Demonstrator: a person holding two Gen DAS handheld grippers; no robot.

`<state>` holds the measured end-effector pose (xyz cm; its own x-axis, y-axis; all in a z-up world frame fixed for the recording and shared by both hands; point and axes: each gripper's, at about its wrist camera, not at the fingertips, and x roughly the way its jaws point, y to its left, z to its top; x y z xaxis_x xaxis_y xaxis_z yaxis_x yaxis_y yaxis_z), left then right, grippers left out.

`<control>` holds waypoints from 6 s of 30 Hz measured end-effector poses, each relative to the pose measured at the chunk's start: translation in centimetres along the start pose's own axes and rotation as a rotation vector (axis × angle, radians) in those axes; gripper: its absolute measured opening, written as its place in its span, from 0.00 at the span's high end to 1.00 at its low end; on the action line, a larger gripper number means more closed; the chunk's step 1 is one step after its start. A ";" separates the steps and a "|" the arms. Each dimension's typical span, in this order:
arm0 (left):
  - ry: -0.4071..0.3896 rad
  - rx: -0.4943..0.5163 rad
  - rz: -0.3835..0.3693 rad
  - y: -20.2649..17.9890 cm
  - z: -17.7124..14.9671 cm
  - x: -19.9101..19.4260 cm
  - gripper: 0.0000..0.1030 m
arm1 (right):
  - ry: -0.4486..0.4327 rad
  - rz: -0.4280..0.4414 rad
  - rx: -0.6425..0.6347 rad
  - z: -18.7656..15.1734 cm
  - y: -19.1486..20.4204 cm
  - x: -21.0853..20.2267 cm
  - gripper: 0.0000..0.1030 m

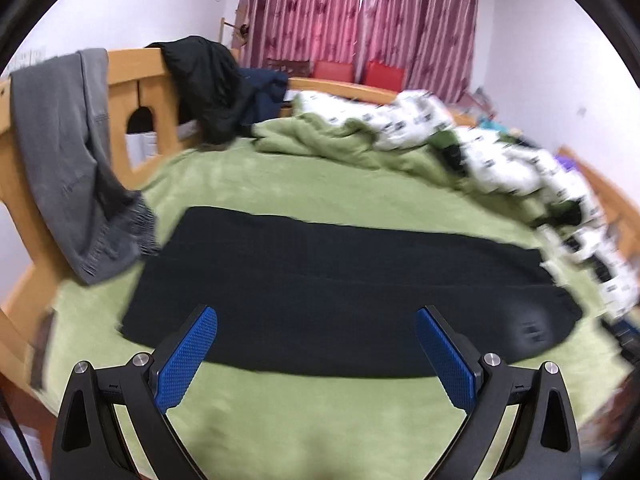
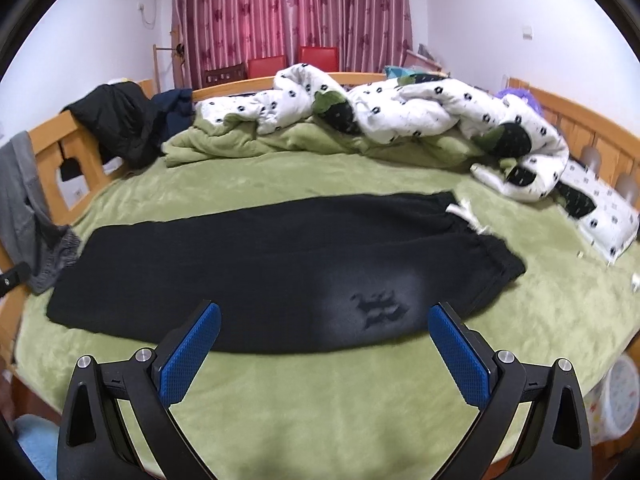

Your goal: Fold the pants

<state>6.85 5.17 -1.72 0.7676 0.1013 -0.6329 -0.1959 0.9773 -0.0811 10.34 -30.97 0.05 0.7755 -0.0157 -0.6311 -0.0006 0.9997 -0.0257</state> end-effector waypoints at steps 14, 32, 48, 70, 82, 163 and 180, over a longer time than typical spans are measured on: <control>0.223 -0.323 -0.136 12.1 -8.5 13.4 0.13 | 0.197 -0.007 0.204 -5.8 -14.9 13.4 0.25; 0.097 -0.456 -0.146 14.3 -7.0 15.1 0.88 | 0.175 0.103 0.357 -3.7 -15.6 20.4 0.79; -0.059 -0.226 0.013 10.3 8.3 23.9 0.88 | -0.013 0.123 0.220 12.0 -12.3 26.5 0.83; 0.148 -0.264 -0.057 10.8 1.3 20.2 0.17 | 0.077 -0.077 0.182 4.4 -14.1 23.4 0.29; 0.211 -0.532 -0.243 14.2 -5.4 21.0 0.18 | 0.196 0.069 0.421 -2.0 -19.2 25.1 0.27; 0.218 -0.080 0.134 14.3 2.2 20.2 0.50 | 0.086 -0.169 -0.054 0.5 -16.4 15.1 0.35; 0.151 -0.194 0.048 16.8 1.2 21.1 0.81 | 0.197 0.167 -0.348 2.4 -5.6 24.8 0.34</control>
<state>20.48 23.92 -15.54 0.6572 0.1038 -0.7465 -0.3550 0.9163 -0.1852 31.09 -36.92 -13.54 0.6112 0.1086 -0.7840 -0.3552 0.9228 -0.1491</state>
